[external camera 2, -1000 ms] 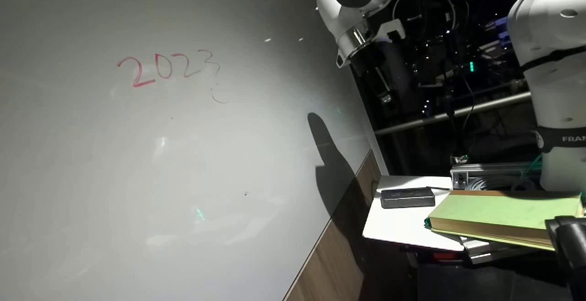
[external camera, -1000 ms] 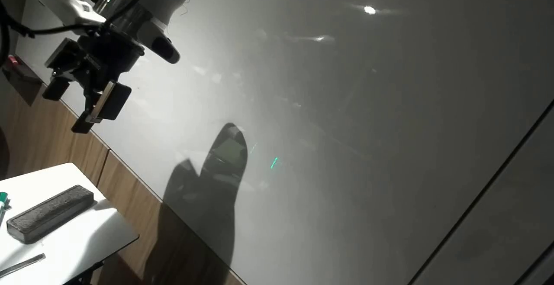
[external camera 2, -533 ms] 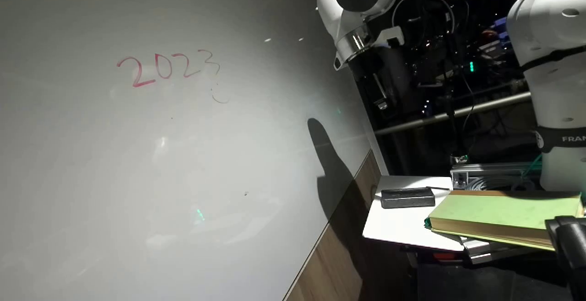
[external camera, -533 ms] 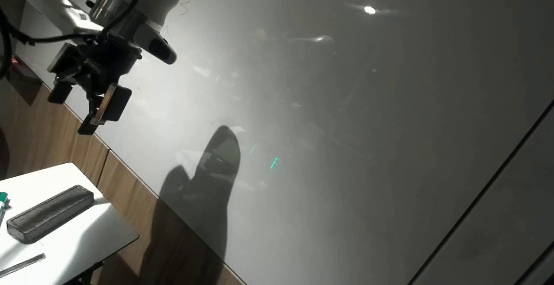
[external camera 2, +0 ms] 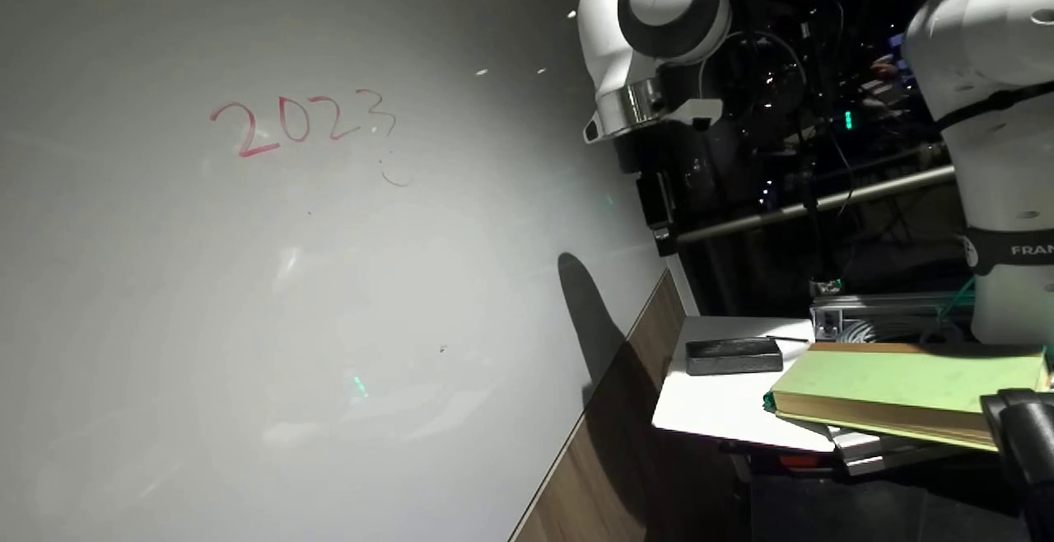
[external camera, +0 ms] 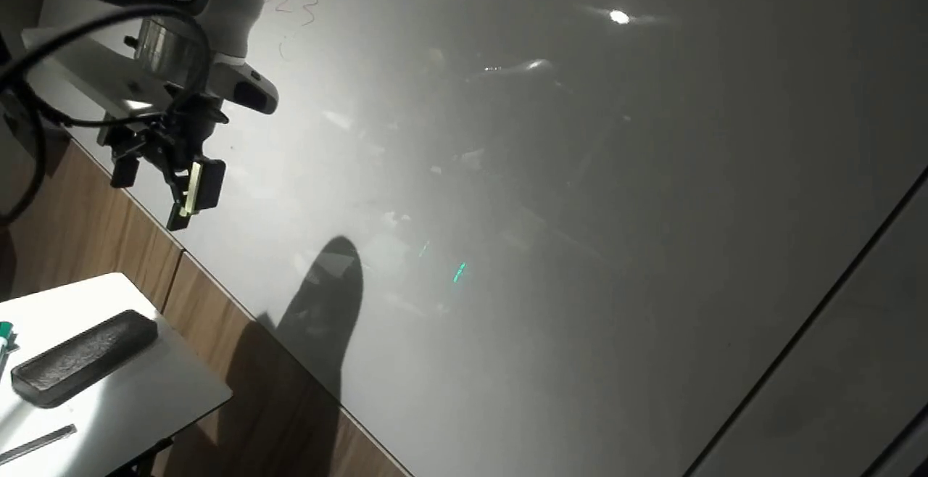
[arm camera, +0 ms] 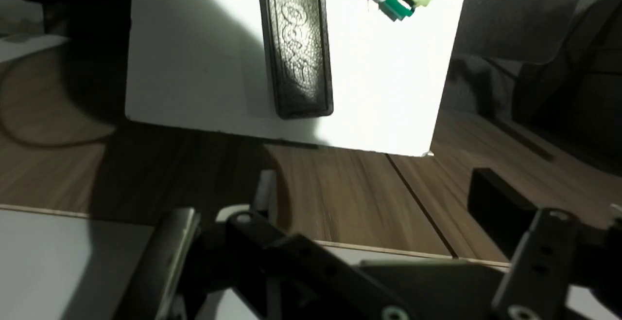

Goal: Use the duster to erase the writings on the whiteboard

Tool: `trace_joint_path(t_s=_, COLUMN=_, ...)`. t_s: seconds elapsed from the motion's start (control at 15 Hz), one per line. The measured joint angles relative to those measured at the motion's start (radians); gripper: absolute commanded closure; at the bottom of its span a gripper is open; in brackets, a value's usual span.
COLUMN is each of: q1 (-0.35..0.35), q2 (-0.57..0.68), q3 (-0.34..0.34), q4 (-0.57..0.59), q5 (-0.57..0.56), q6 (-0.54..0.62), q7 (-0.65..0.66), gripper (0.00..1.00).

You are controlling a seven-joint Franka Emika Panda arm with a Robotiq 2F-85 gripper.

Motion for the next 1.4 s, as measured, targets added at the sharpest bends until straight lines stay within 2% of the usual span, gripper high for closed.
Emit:
trace_joint_path(t_s=0.27, q1=0.008, q2=0.136, q3=0.019, q4=-0.005, q5=-0.032, q6=0.165, q7=-0.023, gripper=0.0)
trace_joint_path(t_s=0.47, q1=-0.025, q2=0.273, q3=0.047, q4=-0.007, q5=-0.127, q6=0.23, q7=0.023, gripper=0.0)
trace_joint_path(t_s=0.73, q1=-0.064, q2=0.371, q3=0.077, q4=-0.006, q5=-0.231, q6=0.223, q7=0.111, gripper=0.0)
trace_joint_path(t_s=1.13, q1=-0.064, q2=0.385, q3=0.088, q4=-0.001, q5=-0.232, q6=0.197, q7=0.116, gripper=0.0)
trace_joint_path(t_s=1.4, q1=-0.083, q2=0.47, q3=0.086, q4=-0.001, q5=-0.248, q6=0.232, q7=0.117, gripper=0.0)
